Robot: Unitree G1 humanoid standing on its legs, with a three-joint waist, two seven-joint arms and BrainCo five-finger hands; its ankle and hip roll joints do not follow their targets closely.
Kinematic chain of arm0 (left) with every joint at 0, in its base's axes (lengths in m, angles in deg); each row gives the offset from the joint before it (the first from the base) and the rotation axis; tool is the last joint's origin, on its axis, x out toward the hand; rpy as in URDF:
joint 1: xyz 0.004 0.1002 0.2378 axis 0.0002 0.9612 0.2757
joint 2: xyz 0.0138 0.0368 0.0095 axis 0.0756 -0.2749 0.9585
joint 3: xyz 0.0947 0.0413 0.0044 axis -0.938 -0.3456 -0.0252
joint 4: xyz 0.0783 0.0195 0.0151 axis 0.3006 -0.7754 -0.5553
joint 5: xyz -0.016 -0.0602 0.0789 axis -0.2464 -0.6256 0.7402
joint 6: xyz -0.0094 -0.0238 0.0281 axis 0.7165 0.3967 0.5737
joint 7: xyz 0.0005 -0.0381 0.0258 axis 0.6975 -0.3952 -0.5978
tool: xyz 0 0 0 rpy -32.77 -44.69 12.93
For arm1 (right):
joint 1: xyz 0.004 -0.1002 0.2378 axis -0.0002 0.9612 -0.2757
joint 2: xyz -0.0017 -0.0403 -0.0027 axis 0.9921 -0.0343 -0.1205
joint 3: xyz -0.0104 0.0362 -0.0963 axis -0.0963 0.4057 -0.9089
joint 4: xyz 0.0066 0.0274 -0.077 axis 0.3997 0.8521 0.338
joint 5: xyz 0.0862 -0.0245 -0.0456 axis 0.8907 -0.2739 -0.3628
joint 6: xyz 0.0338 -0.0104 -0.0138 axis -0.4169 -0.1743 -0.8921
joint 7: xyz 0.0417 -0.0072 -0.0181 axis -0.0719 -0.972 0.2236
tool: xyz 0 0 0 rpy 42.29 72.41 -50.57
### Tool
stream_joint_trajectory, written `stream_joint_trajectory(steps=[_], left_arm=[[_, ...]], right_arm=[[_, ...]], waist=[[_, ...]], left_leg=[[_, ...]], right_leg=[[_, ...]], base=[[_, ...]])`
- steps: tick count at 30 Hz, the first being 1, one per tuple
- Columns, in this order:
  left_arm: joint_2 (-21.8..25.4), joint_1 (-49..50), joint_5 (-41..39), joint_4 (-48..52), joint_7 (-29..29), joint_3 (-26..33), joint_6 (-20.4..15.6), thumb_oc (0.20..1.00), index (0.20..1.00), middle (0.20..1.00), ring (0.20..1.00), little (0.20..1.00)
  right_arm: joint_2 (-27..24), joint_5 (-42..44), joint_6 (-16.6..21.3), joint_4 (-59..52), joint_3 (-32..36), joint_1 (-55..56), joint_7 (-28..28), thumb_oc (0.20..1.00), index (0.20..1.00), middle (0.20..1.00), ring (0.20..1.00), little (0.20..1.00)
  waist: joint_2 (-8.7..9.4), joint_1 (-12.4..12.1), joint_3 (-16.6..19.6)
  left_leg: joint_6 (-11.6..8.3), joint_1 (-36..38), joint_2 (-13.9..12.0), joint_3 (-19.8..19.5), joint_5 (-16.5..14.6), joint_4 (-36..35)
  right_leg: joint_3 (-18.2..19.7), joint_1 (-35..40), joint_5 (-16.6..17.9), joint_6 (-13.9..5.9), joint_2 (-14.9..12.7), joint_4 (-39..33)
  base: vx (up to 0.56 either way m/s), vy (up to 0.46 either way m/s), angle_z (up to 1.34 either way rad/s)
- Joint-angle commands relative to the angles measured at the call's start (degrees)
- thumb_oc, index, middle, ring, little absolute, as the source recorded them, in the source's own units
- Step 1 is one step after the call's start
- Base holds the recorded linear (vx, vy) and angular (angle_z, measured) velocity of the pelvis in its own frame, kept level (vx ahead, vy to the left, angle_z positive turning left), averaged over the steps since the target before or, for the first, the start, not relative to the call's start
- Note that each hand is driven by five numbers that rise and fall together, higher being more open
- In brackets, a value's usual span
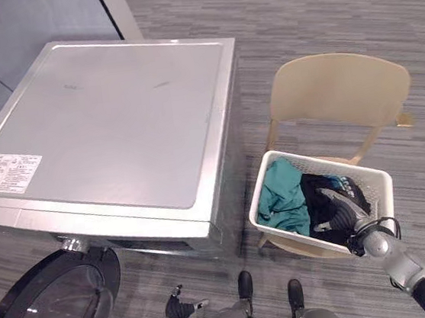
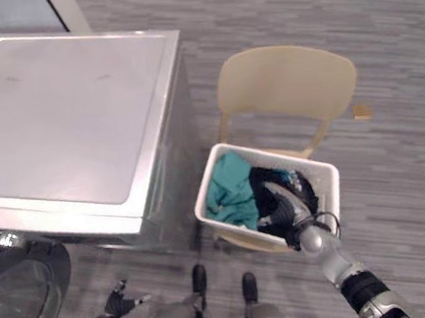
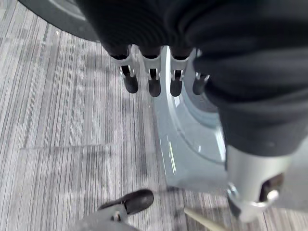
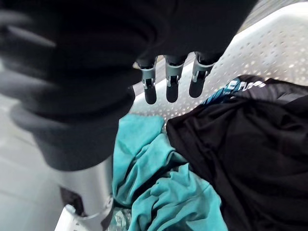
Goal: Grab the laundry basket,head to the washer,open it,put in the laundry and shut it.
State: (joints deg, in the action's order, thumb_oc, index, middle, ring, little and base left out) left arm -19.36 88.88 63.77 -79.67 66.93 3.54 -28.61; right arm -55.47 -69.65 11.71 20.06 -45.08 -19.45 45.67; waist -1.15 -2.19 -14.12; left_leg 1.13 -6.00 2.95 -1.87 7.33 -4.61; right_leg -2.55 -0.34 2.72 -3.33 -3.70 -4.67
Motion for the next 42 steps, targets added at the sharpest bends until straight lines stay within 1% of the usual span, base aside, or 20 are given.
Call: stream_joint_trajectory(steps=[1,3,4,6,7,8,9,10,13,14,18,21,22,27,28,29,32,35,40,42], left_arm=[[2.0,-1.9,0.7,-1.0,-1.7,-0.8,-1.4,1.0,1.0,1.0,1.0,1.0],[2.3,-2.8,-0.1,-1.0,-2.5,-0.8,-1.6,1.0,1.0,1.0,1.0,1.0],[2.4,-4.2,-1.4,-1.1,-3.6,-1.2,-2.1,1.0,1.0,1.0,1.0,1.0],[2.7,-4.9,-2.5,-1.0,-4.3,-1.8,-2.5,1.0,1.0,1.0,1.0,1.0],[2.7,-5.0,-2.5,-1.0,-4.3,-1.8,-2.5,1.0,1.0,1.0,1.0,1.0],[3.0,-5.6,-3.7,-0.9,-4.7,-2.6,-3.1,1.0,1.0,1.0,1.0,1.0],[3.0,-5.7,-3.7,-0.9,-4.7,-2.6,-3.1,1.0,1.0,1.0,1.0,1.0],[3.3,-6.1,-4.8,-0.8,-5.0,-3.3,-3.6,1.0,1.0,1.0,1.0,1.0],[3.6,-6.7,-5.9,-0.5,-5.3,-3.9,-3.8,1.0,1.0,1.0,1.0,1.0],[3.9,-7.6,-6.5,-0.2,-5.6,-4.4,-3.8,1.0,1.0,1.0,1.0,1.0],[4.1,-7.9,-7.2,0.4,-5.5,-4.1,-3.8,1.0,1.0,1.0,1.0,1.0],[3.4,-7.5,-7.4,0.3,-4.9,-2.8,-2.8,1.0,1.0,1.0,1.0,1.0],[3.4,-7.5,-7.4,0.3,-4.9,-2.8,-2.8,1.0,1.0,1.0,1.0,1.0],[3.1,-5.0,-7.5,3.7,-3.6,0.1,-1.7,1.0,1.0,1.0,1.0,1.0],[3.1,-4.9,-7.5,3.7,-3.6,0.1,-1.7,1.0,1.0,1.0,1.0,1.0],[3.1,-3.4,-7.3,5.0,-2.9,1.3,-1.4,1.0,1.0,1.0,1.0,1.0],[3.0,-2.2,-7.1,6.1,-2.1,2.2,-0.9,1.0,1.0,1.0,1.0,1.0],[2.8,0.1,-6.8,8.1,-0.9,3.9,-0.3,1.0,1.0,1.0,1.0,1.0],[1.9,3.4,-6.4,10.0,0.5,5.3,-0.1,1.0,1.0,1.0,1.0,1.0],[1.6,4.0,-6.3,10.3,1.0,5.5,-0.1,1.0,1.0,1.0,1.0,1.0]], right_arm=[[1.0,-3.3,0.5,-0.5,-1.4,-4.8,-1.7,1.0,1.0,1.0,1.0,1.0],[1.9,-5.1,-0.4,2.1,-3.5,-7.7,-3.0,1.0,1.0,1.0,1.0,1.0],[4.1,-5.6,-1.6,8.0,-5.5,-13.0,-4.6,1.0,1.0,1.0,1.0,1.0],[5.1,-5.1,-2.3,12.4,-6.8,-16.7,-5.8,1.0,1.0,1.0,1.0,1.0],[5.2,-5.1,-2.3,12.5,-6.8,-16.8,-5.9,1.0,1.0,1.0,1.0,1.0],[6.6,-3.6,-2.9,17.5,-7.7,-20.2,-7.0,1.0,1.0,1.0,1.0,1.0],[6.7,-3.6,-2.9,17.6,-7.8,-20.3,-7.1,1.0,1.0,1.0,1.0,1.0],[7.4,-2.1,-3.6,22.6,-8.2,-23.2,-7.9,1.0,1.0,1.0,1.0,1.0],[8.2,-0.2,-4.3,27.5,-7.9,-25.8,-8.6,1.0,1.0,1.0,1.0,1.0],[8.7,3.3,-4.5,30.2,-6.2,-27.4,-9.0,0.2,0.2,0.2,0.2,0.2],[9.2,9.7,-3.7,29.0,-3.4,-25.9,-8.8,0.2,0.2,0.2,0.2,0.2],[9.6,16.8,-2.0,20.1,1.1,-20.2,-8.3,0.2,0.2,0.2,0.2,0.2],[9.6,16.8,-2.0,20.0,1.1,-20.1,-8.3,0.2,0.2,0.2,0.2,0.2],[8.3,22.1,0.5,4.7,8.5,-10.9,-6.6,0.2,0.2,0.2,0.2,0.2],[8.3,22.1,0.4,4.6,8.6,-10.8,-6.6,0.2,0.2,0.2,0.2,0.2],[7.0,22.9,1.7,-1.8,10.8,-7.5,-5.0,0.2,0.2,0.2,0.2,0.2],[5.9,23.6,2.2,-7.4,12.4,-4.9,-3.2,0.2,0.2,0.2,0.2,0.2],[5.1,27.2,4.0,-18.8,14.9,-0.3,1.3,0.2,0.2,0.2,0.2,0.2],[5.2,31.2,5.5,-29.6,15.3,4.5,7.4,0.2,0.2,0.2,0.2,0.2],[5.9,32.8,6.1,-32.6,15.1,5.1,9.1,0.2,0.2,0.2,0.2,0.2]], waist=[[2.18,-3.0,0.7],[2.05,-3.7,-0.2],[1.72,-5.2,-1.7],[1.32,-6.2,-2.7],[1.34,-6.2,-2.6],[0.71,-7.2,-3.9],[0.73,-7.2,-3.9],[0.13,-8.1,-4.4],[-0.42,-8.9,-5.1],[-0.95,-9.4,-5.8],[-1.29,-9.6,-6.1],[-0.64,-8.5,-5.4],[-0.65,-8.6,-5.4],[0.55,-6.4,-2.8],[0.53,-6.4,-2.8],[1.01,-5.4,-1.6],[1.32,-4.7,-0.3],[1.77,-3.7,2.2],[1.73,-3.4,4.2],[1.58,-3.1,4.2]], left_leg=[[-1.99,-0.9,-1.3,-0.1,-7.8,4.4],[-1.93,-2.7,-1.2,-0.5,-7.5,4.4],[-2.09,-5.9,-0.8,-1.2,-6.4,4.3],[-2.36,-7.3,-0.6,-1.6,-5.6,4.1],[-2.36,-7.4,-0.6,-1.6,-5.6,4.1],[-2.81,-9.2,-0.5,-2.1,-4.4,3.7],[-2.81,-9.2,-0.5,-2.1,-4.3,3.7],[-3.28,-10.4,-0.5,-2.6,-3.2,2.8],[-3.7,-11.4,-0.5,-3.2,-2.2,2.1],[-4.05,-12.2,-0.4,-3.9,-1.5,1.5],[-4.41,-12.4,-0.4,-4.5,-0.9,0.9],[-4.39,-10.7,-0.4,-4.8,-1.4,0.3],[-4.39,-10.6,-0.4,-4.8,-1.4,0.2],[-3.69,-6.2,-0.7,-3.3,-3.1,0.0],[-3.69,-6.1,-0.7,-3.2,-3.1,0.0],[-3.28,-4.3,-0.7,-2.5,-3.7,-0.1],[-2.9,-2.4,-0.6,-1.9,-4.4,-0.1],[-1.97,1.6,-0.6,-0.6,-6.2,0.2],[-0.67,5.3,-0.2,0.8,-8.2,1.0],[-0.39,5.9,-0.3,1.4,-8.2,0.8]], right_leg=[[-0.8,-2.3,-5.6,-3.02,-0.9,4.8],[-1.2,-4.3,-5.2,-3.07,-1.0,5.1],[-1.8,-7.4,-4.4,-2.97,-1.2,5.6],[-2.2,-9.0,-4.0,-2.9,-1.1,5.9],[-2.2,-9.1,-4.0,-2.9,-1.1,5.9],[-2.6,-10.9,-3.4,-2.75,-1.1,6.1],[-2.6,-11.0,-3.4,-2.75,-1.1,6.1],[-3.3,-12.3,-3.1,-2.7,-1.1,6.1],[-4.0,-13.1,-3.0,-2.63,-1.0,6.1],[-4.7,-13.9,-2.9,-2.61,-1.0,6.1],[-5.4,-13.9,-2.9,-2.7,-1.0,5.7],[-5.7,-12.2,-3.2,-2.87,-0.8,4.8],[-5.7,-12.1,-3.2,-2.87,-0.8,4.8],[-4.9,-8.5,-3.4,-3.13,-1.0,4.1],[-4.9,-8.4,-3.4,-3.14,-1.0,4.1],[-4.6,-6.8,-3.5,-3.38,-1.1,3.9],[-4.1,-5.3,-3.6,-3.64,-1.3,3.8],[-2.9,-2.3,-4.1,-4.03,-1.7,4.2],[-1.1,-0.4,-4.2,-4.41,-2.1,5.1],[-0.5,-1.0,-3.7,-4.93,-2.2,6.3]], base=[[-0.04,0.05,0.08],[-0.11,0.032,0.1],[-0.16,0.026,0.12],[-0.11,0.007,0.11],[-0.11,0.011,0.33],[-0.08,0.01,0.37],[-0.13,0.001,0.32],[-0.06,-0.01,0.08],[-0.08,-0.021,0.13],[-0.11,-0.038,0.18],[-0.03,-0.024,0.27],[0.0,-0.028,0.11],[0.0,0.0,0.0],[0.05,0.015,-0.07],[0.08,0.042,-0.16],[0.08,0.045,-0.26],[0.06,0.037,-0.28],[0.1,0.084,-0.24],[0.05,0.097,-0.38],[-0.04,0.067,-0.25]])
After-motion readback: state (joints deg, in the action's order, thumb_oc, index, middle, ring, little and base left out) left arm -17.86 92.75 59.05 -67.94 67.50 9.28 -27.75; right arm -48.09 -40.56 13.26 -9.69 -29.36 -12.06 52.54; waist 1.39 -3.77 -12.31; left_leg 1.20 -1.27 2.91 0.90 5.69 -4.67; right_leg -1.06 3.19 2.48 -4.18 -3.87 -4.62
